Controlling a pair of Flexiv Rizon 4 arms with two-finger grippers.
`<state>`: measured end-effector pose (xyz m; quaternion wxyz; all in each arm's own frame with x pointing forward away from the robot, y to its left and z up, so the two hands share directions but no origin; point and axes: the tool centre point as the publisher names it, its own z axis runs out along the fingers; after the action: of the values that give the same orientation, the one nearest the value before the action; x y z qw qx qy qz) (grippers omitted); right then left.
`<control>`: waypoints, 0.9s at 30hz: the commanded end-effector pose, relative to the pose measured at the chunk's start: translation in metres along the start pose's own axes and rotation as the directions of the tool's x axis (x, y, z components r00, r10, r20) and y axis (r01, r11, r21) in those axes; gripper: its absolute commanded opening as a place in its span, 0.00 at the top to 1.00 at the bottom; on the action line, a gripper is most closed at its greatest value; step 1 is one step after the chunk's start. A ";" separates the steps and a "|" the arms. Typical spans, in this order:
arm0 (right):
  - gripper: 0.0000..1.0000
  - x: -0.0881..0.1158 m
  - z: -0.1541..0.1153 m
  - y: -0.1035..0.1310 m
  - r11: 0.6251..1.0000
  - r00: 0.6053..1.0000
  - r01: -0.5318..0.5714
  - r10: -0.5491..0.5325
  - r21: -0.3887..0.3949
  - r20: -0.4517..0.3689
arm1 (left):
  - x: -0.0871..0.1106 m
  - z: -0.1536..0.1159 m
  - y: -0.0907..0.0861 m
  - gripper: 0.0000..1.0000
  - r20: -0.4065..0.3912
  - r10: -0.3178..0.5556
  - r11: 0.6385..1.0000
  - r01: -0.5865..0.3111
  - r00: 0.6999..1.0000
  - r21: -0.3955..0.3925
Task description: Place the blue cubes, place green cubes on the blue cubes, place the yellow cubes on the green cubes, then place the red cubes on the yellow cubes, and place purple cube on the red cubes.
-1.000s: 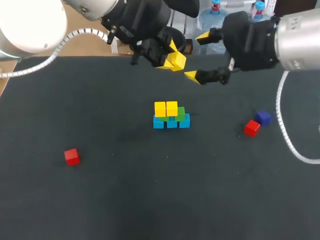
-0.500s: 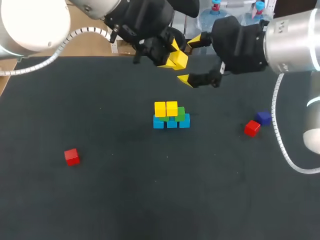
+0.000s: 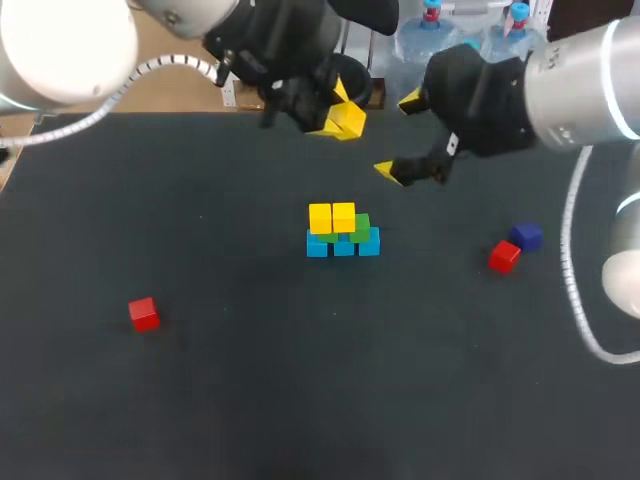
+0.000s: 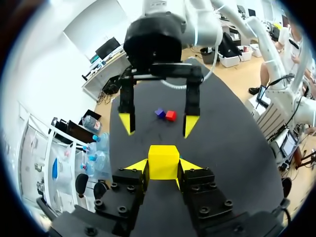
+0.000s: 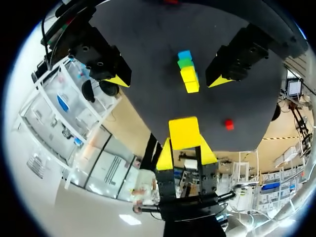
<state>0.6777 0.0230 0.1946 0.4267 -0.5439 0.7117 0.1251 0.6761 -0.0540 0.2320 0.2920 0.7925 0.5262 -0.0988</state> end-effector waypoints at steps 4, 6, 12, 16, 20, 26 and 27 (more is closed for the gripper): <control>0.00 -0.007 -0.016 -0.001 0.997 0.999 -0.003 0.000 -0.074 -0.042 | 0.006 0.002 -0.001 1.00 -0.027 -0.008 1.000 0.009 1.000 0.005; 0.00 -0.007 -0.016 -0.001 0.997 0.999 -0.003 0.000 -0.074 -0.042 | 0.006 0.004 -0.002 1.00 -0.031 -0.007 1.000 0.007 1.000 0.006; 0.00 -0.007 -0.016 -0.001 0.997 0.999 -0.003 0.000 -0.074 -0.042 | 0.005 0.006 -0.005 1.00 -0.042 0.006 1.000 -0.005 0.999 0.020; 0.00 -0.007 -0.016 -0.001 0.997 0.999 -0.003 0.000 -0.074 -0.042 | 0.010 0.009 -0.009 1.00 -0.053 0.001 0.999 0.001 0.999 0.034; 0.00 -0.022 -0.014 -0.001 0.995 0.999 0.034 -0.032 -0.089 0.021 | 0.017 0.011 -0.012 1.00 -0.067 -0.007 0.999 0.010 0.998 0.046; 0.00 -0.033 -0.064 -0.013 0.999 1.000 0.022 -0.021 0.049 -0.019 | 0.022 0.009 -0.013 1.00 -0.077 -0.017 0.999 0.021 0.997 0.049; 0.00 -0.029 -0.077 -0.014 0.996 0.999 0.010 -0.006 0.086 -0.045 | 0.022 0.009 -0.013 1.00 -0.078 -0.017 0.999 0.021 0.997 0.048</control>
<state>0.6803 0.0181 0.2404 0.4421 -0.5442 0.7035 0.1164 0.6738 -0.0380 0.2082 0.2536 0.7970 0.5417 -0.0843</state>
